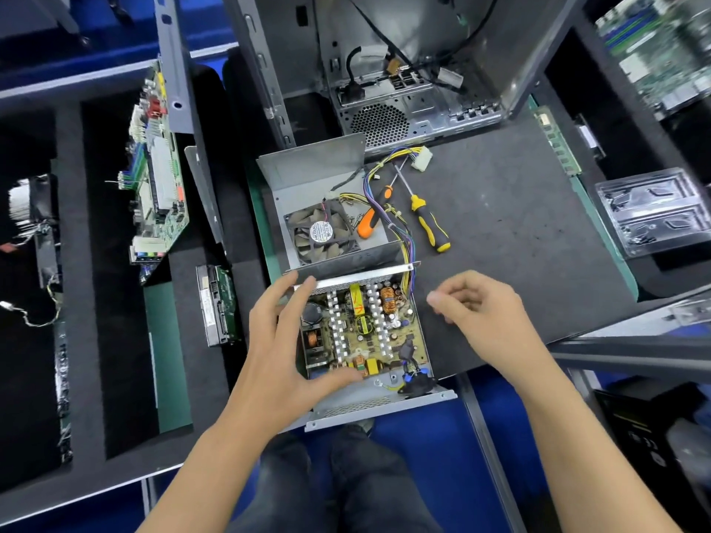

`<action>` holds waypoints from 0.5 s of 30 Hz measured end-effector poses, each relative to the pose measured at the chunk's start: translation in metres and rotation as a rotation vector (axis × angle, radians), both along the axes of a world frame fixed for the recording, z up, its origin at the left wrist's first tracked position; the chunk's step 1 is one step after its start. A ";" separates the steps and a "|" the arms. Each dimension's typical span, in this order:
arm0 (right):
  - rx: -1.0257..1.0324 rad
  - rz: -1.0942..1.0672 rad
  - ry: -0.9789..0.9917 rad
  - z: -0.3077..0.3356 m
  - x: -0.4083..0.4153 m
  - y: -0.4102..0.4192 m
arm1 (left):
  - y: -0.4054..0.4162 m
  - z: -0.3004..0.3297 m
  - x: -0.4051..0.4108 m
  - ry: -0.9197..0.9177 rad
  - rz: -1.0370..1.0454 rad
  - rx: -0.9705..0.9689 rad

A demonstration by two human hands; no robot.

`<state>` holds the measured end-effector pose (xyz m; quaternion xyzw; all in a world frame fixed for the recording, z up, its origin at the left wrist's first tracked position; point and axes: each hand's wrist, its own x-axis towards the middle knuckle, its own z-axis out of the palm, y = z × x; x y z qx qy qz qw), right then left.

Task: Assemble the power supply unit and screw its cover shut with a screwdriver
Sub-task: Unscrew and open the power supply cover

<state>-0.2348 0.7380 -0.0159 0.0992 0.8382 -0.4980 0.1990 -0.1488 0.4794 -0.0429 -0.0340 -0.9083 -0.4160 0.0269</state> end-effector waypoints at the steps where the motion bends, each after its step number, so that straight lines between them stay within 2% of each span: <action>1: -0.019 0.086 -0.050 0.004 0.003 0.003 | 0.001 0.001 0.003 0.036 0.036 0.003; 4: -0.023 0.384 -0.219 0.013 0.011 0.007 | 0.006 0.010 0.012 0.195 0.120 0.007; 6: -0.011 0.466 -0.281 0.014 0.012 0.007 | 0.006 0.017 0.018 0.198 0.021 0.082; 8: -0.010 0.482 -0.325 0.014 0.011 0.006 | 0.008 0.031 0.020 0.017 -0.122 0.148; 11: 0.041 0.526 -0.349 0.013 0.011 0.004 | 0.016 0.041 0.021 -0.413 -0.363 0.000; 13: 0.128 0.550 -0.330 0.012 0.012 0.001 | 0.021 0.037 0.023 -0.536 -0.448 -0.109; 15: 0.146 0.548 -0.317 0.010 0.014 -0.001 | 0.026 0.034 0.020 -0.563 -0.453 -0.149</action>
